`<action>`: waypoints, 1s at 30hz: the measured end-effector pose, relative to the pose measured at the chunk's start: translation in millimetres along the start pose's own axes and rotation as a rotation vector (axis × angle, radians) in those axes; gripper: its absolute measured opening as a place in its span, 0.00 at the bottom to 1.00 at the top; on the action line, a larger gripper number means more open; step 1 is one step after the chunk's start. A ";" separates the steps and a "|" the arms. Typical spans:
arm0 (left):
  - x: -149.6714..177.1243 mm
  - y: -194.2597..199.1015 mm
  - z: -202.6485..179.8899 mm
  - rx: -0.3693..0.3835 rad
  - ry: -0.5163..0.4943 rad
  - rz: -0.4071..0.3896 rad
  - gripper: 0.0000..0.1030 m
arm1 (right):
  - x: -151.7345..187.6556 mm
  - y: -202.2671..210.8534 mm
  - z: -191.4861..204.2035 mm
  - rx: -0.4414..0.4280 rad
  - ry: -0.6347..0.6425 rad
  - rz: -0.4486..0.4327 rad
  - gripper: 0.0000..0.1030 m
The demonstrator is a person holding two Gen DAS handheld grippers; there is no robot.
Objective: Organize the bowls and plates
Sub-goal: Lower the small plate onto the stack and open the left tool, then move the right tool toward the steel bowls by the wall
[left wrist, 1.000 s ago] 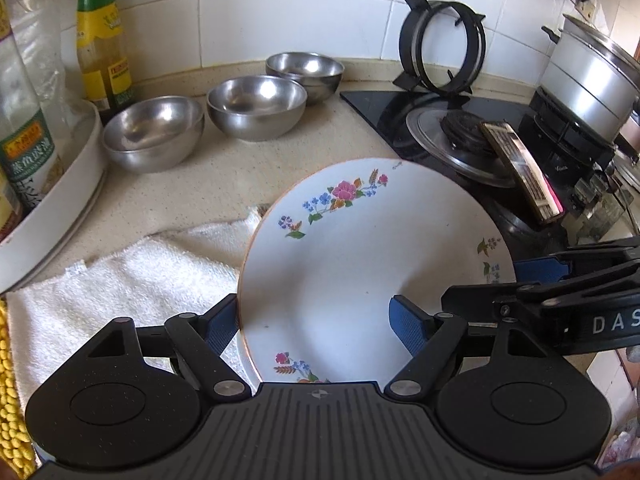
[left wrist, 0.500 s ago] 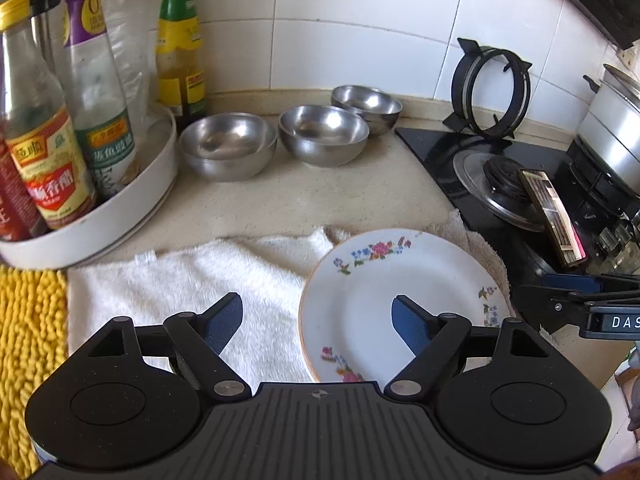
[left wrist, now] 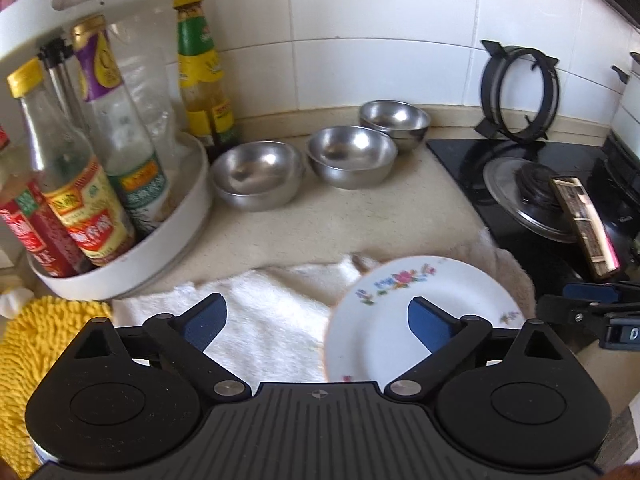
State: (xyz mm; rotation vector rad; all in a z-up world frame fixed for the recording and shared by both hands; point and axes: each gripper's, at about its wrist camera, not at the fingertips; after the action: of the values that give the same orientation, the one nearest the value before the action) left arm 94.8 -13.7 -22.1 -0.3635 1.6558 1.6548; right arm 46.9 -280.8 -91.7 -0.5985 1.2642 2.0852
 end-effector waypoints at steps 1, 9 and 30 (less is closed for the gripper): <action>-0.8 -0.8 4.0 -0.003 0.001 -0.001 0.98 | -1.9 -1.4 2.6 0.008 0.004 -0.003 0.81; -19.3 -20.8 36.0 0.089 0.071 -0.011 0.99 | -25.0 -13.9 20.2 0.033 -0.009 0.023 0.81; -99.2 -107.6 38.9 0.191 0.251 0.053 0.95 | -200.6 -214.4 4.4 0.022 -0.125 0.338 0.81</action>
State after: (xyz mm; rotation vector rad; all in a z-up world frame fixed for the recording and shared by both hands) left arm 245.9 -20.2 -29.4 -0.4495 2.0075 1.5216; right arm 339.5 -256.7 -90.3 -0.2511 1.3896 2.3364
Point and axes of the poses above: each gripper's, at about its wrist camera, not at the fingertips, and y roughly against the way its jaws point, z to its left, x to its underside, and after that the axes turned 4 degrees about -y, right-handed
